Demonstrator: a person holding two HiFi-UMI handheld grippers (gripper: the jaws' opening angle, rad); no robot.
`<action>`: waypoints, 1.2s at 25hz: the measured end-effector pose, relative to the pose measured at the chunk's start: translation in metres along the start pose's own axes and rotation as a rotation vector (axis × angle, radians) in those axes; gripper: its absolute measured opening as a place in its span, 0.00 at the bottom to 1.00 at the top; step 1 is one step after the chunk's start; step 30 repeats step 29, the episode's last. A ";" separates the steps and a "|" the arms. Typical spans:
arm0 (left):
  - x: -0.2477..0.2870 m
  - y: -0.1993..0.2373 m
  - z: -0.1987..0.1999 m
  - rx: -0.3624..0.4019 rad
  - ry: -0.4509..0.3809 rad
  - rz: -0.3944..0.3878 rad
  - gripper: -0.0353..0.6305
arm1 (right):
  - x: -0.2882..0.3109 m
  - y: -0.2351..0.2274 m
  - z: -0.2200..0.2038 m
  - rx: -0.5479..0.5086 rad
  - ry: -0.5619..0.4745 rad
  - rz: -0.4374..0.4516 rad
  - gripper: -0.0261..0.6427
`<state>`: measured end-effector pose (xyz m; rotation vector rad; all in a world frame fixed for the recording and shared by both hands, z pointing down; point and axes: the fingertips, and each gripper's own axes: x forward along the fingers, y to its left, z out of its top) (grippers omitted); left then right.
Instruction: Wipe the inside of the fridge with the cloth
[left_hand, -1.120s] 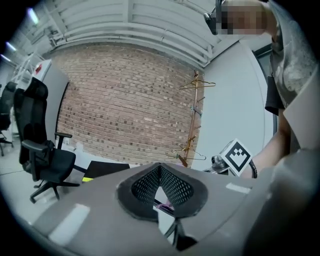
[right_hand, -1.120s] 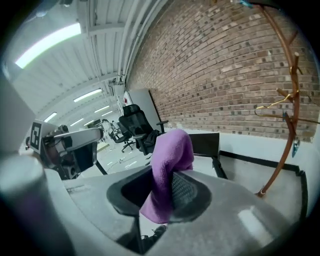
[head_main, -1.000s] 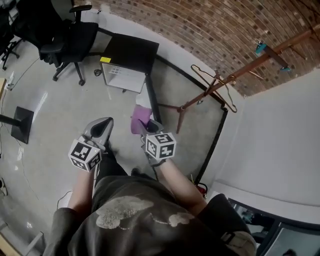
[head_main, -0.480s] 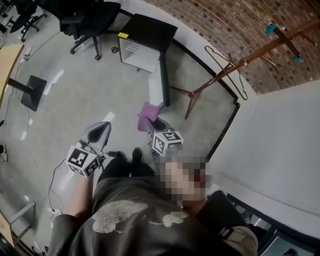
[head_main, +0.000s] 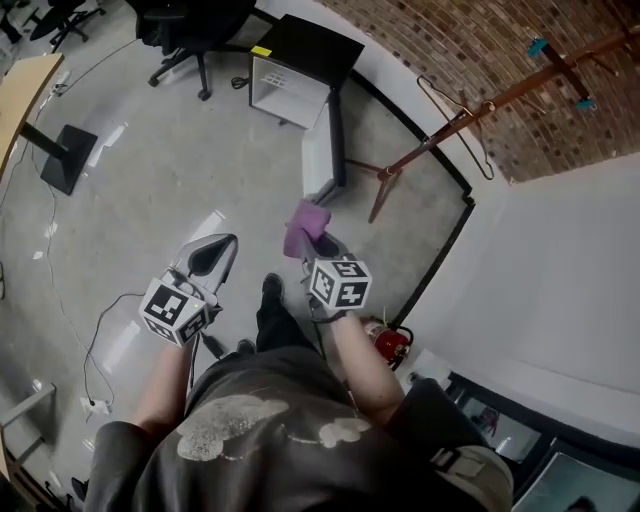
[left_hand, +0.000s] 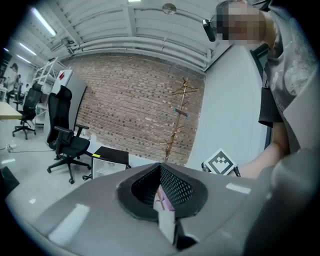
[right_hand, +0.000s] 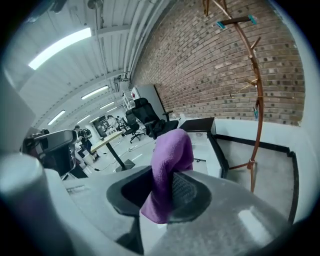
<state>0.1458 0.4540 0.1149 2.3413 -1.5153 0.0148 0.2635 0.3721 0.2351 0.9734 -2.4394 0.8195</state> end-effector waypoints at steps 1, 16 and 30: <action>-0.010 -0.008 -0.004 0.003 -0.001 -0.009 0.08 | -0.007 0.006 -0.008 0.001 -0.001 -0.003 0.15; -0.127 -0.077 -0.050 -0.003 -0.067 0.005 0.08 | -0.099 0.098 -0.083 -0.118 -0.026 0.020 0.15; -0.182 -0.082 -0.059 -0.045 -0.100 0.057 0.08 | -0.143 0.131 -0.110 -0.156 -0.035 0.017 0.15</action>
